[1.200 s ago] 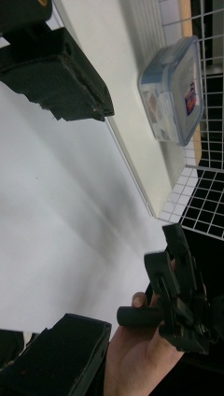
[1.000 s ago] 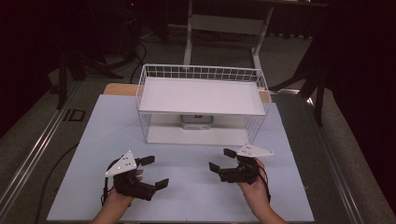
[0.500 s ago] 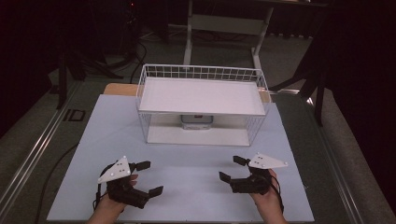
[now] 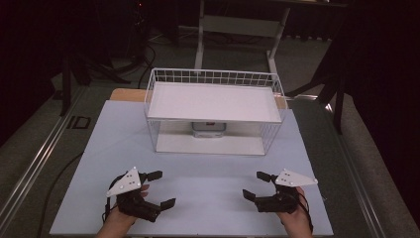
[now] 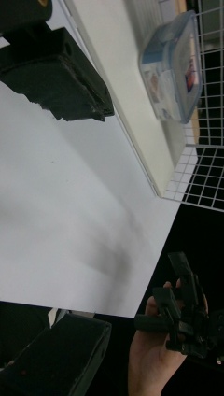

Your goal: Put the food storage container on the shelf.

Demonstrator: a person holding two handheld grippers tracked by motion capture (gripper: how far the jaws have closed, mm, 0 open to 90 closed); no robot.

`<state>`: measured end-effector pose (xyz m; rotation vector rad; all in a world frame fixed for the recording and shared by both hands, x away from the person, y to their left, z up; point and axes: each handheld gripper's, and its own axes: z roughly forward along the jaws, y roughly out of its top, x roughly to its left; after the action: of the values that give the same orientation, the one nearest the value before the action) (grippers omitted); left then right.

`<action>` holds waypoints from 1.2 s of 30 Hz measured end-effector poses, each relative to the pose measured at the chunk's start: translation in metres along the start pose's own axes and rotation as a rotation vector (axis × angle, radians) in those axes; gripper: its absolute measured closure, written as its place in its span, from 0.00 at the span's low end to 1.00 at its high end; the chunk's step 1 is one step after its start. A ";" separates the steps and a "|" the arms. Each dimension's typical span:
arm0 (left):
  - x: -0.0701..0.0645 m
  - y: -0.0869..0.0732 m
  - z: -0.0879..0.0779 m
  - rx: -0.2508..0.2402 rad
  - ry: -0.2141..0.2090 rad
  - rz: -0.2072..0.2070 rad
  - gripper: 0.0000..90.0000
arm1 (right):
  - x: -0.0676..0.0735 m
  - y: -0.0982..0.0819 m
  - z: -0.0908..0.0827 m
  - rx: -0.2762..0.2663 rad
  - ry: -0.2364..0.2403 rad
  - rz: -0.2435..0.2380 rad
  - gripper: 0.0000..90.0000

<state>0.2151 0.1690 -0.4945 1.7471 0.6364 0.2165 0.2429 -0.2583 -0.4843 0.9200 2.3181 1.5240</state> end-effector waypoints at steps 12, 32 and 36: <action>0.002 -0.009 0.001 0.013 0.020 0.033 0.02 | -0.015 -0.022 -0.002 0.025 -0.012 -0.078 0.17; 0.005 -0.016 -0.012 -0.011 0.060 0.047 0.02 | -0.028 -0.025 0.010 0.026 0.052 -0.051 0.17; 0.005 -0.017 -0.011 -0.006 0.055 0.044 0.02 | -0.028 -0.025 0.013 0.030 0.059 -0.055 0.17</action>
<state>0.2088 0.1835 -0.5082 1.7561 0.6366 0.2979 0.2620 -0.2719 -0.5165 0.8227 2.3921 1.5184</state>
